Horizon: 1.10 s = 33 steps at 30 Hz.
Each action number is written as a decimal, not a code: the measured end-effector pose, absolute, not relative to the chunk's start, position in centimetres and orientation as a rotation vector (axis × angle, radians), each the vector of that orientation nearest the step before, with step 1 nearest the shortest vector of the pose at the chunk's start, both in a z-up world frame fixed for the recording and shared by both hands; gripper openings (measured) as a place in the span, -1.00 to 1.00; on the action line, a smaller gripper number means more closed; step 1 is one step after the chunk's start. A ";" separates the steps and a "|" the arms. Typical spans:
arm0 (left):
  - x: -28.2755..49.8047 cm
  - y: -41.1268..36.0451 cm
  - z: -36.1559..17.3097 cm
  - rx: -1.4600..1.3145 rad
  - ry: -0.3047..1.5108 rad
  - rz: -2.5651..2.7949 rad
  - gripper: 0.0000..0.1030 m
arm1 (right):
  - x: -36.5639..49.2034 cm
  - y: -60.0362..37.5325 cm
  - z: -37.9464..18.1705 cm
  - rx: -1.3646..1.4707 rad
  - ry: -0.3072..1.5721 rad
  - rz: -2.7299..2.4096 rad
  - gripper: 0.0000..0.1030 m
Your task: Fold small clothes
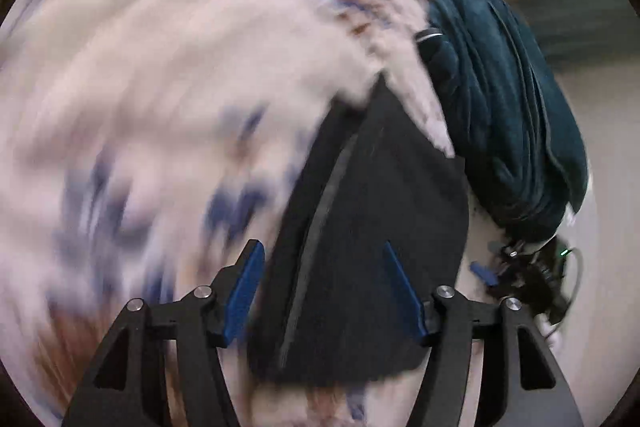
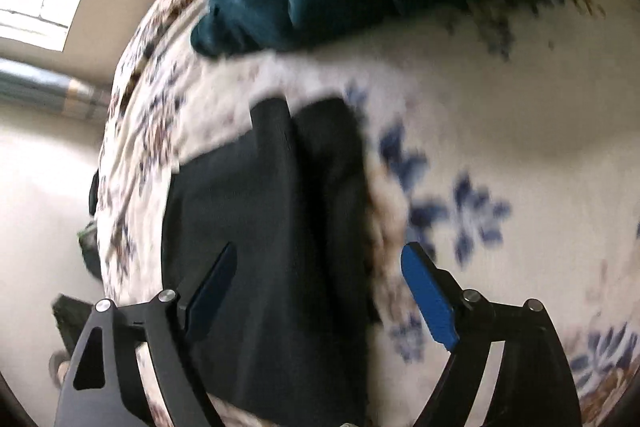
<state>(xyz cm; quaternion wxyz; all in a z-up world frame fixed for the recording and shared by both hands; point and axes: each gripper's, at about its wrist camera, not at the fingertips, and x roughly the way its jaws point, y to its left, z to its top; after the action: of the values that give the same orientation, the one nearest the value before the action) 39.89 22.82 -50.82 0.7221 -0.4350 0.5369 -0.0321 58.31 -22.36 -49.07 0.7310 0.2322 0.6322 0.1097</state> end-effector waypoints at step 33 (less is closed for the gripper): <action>42.8 30.3 -51.1 -0.854 1.263 -0.117 0.02 | 37.8 -2.6 -57.7 0.892 1.594 0.428 -0.12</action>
<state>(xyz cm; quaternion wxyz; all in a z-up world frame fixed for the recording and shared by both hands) 42.81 30.29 -51.14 0.7218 -0.3867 0.5715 -0.0531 37.78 -2.58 -57.72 0.5913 0.3835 0.6852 0.1838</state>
